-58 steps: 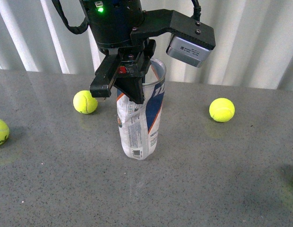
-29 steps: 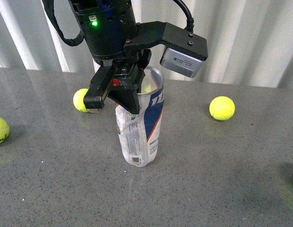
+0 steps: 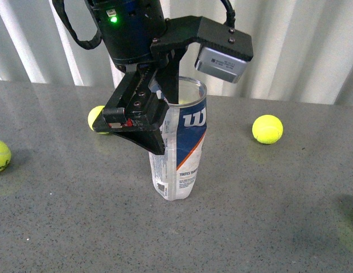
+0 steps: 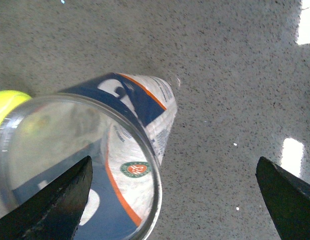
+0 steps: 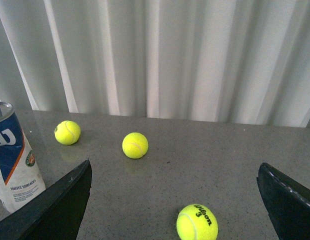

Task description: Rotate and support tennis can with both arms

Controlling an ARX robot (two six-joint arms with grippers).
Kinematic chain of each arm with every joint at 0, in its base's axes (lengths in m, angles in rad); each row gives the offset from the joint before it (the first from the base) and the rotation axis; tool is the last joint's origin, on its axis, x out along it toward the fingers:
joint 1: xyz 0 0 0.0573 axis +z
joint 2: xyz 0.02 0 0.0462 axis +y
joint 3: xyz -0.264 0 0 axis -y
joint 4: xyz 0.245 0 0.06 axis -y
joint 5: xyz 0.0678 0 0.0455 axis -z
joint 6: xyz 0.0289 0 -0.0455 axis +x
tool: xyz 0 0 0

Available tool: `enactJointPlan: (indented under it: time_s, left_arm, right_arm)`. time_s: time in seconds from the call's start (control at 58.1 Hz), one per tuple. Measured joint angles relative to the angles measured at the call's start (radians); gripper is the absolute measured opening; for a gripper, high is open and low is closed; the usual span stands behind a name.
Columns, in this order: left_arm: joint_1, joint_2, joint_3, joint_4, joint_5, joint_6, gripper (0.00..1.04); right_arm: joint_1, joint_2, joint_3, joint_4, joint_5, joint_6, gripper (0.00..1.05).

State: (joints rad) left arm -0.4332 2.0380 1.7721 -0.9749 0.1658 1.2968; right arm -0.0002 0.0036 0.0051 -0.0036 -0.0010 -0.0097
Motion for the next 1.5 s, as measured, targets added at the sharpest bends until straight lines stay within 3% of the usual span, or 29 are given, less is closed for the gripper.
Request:
enactJointPlan:
  time_s: [0.189, 0.293, 0.345, 0.465, 0.603, 0.775, 0.879, 0.947, 1.051, 1.24, 1.275, 1.499]
  left_arm:
    - [0.046, -0.114, -0.051, 0.122, 0.129, -0.057, 0.98]
    - [0.105, -0.255, -0.174, 0.421, 0.211, -0.199, 0.98]
    - [0.151, -0.348, -0.271, 0.628, 0.204, -0.337, 0.98]
    - [0.243, -0.519, -0.465, 0.925, 0.168, -0.617, 0.98]
    - [0.356, -0.697, -0.692, 1.085, 0.159, -0.883, 0.98]
    - [0.497, -0.864, -0.969, 1.173, 0.194, -1.08, 0.98]
    - [0.542, -0.927, -1.177, 1.452, -0.007, -1.205, 0.81]
    - [0.553, -0.972, -1.304, 1.574, -0.048, -1.247, 0.68]
    - [0.539, -1.048, -1.434, 1.618, -0.067, -1.278, 0.45]
    - [0.508, -1.141, -1.537, 1.626, -0.089, -1.286, 0.13]
    - [0.477, -1.169, -1.56, 1.625, -0.138, -1.289, 0.04]
    - [0.435, -1.283, -1.64, 1.594, -0.163, -1.296, 0.04]
  right_arm:
    - [0.0, 0.0, 0.0, 0.0, 0.0, 0.0, 0.98]
    - [0.0, 0.0, 0.0, 0.0, 0.0, 0.0, 0.98]
    - [0.0, 0.0, 0.0, 0.0, 0.0, 0.0, 0.98]
    - [0.0, 0.0, 0.0, 0.0, 0.0, 0.0, 0.98]
    - [0.0, 0.0, 0.0, 0.0, 0.0, 0.0, 0.98]
    - [0.0, 0.0, 0.0, 0.0, 0.0, 0.0, 0.98]
    - [0.0, 0.0, 0.0, 0.0, 0.0, 0.0, 0.98]
    - [0.0, 0.0, 0.0, 0.0, 0.0, 0.0, 0.98]
    - [0.0, 0.0, 0.0, 0.0, -0.001, 0.0, 0.98]
    - [0.0, 0.0, 0.0, 0.0, 0.0, 0.0, 0.98]
    - [0.0, 0.0, 0.0, 0.0, 0.0, 0.0, 0.98]
    - [0.0, 0.0, 0.0, 0.0, 0.0, 0.0, 0.98]
